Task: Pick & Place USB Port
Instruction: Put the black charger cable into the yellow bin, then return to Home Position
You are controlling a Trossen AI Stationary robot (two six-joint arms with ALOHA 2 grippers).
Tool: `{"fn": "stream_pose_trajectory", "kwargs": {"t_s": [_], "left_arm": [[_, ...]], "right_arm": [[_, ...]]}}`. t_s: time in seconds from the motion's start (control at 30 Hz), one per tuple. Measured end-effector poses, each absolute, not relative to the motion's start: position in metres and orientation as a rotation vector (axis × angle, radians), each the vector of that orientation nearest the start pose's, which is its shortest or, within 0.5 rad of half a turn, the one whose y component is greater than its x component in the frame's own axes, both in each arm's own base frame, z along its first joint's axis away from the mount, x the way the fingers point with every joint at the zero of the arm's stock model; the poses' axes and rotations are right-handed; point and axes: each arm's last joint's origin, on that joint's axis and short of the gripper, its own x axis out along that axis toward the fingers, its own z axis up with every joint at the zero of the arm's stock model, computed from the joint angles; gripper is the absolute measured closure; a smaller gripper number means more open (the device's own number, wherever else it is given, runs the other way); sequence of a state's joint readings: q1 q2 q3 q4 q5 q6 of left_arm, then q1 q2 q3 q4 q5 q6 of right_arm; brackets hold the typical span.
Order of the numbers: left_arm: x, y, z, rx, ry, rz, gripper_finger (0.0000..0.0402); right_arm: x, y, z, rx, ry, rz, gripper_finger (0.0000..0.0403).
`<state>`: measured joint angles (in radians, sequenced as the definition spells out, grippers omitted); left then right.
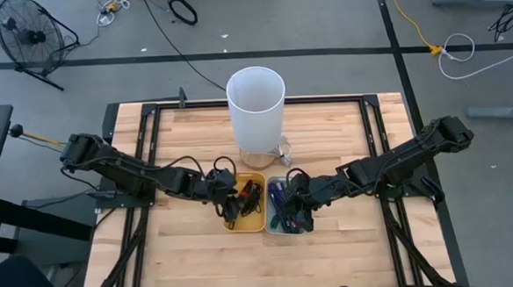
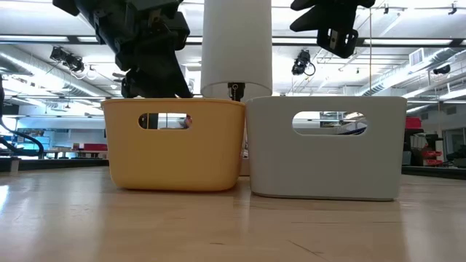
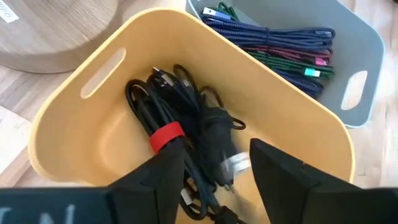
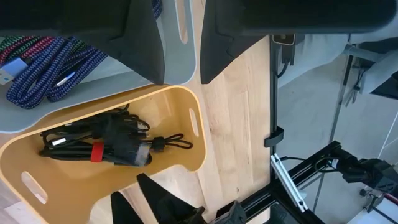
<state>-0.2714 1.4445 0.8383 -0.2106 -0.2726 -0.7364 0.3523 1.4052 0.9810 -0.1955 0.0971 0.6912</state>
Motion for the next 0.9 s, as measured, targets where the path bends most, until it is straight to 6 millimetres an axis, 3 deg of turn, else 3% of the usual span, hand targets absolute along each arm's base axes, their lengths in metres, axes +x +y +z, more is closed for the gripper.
{"fn": "stream_pose_trajectory", "kwargs": {"t_s": [0.2, 0.47, 0.7, 0.8, 0.9], "left_arm": [[0.283, -0.071, 0.209, -0.458, 0.694, 0.249, 0.0208], [0.281, -0.073, 0.224, -0.24, 0.659, 0.038, 0.0213], [0.272, -0.068, 0.243, -0.237, 0.592, 0.028, 0.0214], [0.264, -0.064, 0.252, -0.151, 0.566, 0.07, 0.0214], [0.25, -0.057, 0.262, -0.123, 0.513, 0.137, 0.0214]], "right_arm": [[0.285, 0.102, 0.262, 0.513, 0.66, 0.033, 0.0298], [0.286, 0.101, 0.263, 0.407, 0.646, 0.069, 0.0298], [0.286, 0.095, 0.26, 0.654, 0.685, -0.048, 0.0298], [0.281, 0.094, 0.254, 0.442, 0.755, 0.012, 0.0298], [0.27, 0.086, 0.252, 0.349, 0.804, -0.111, 0.0298]]}}
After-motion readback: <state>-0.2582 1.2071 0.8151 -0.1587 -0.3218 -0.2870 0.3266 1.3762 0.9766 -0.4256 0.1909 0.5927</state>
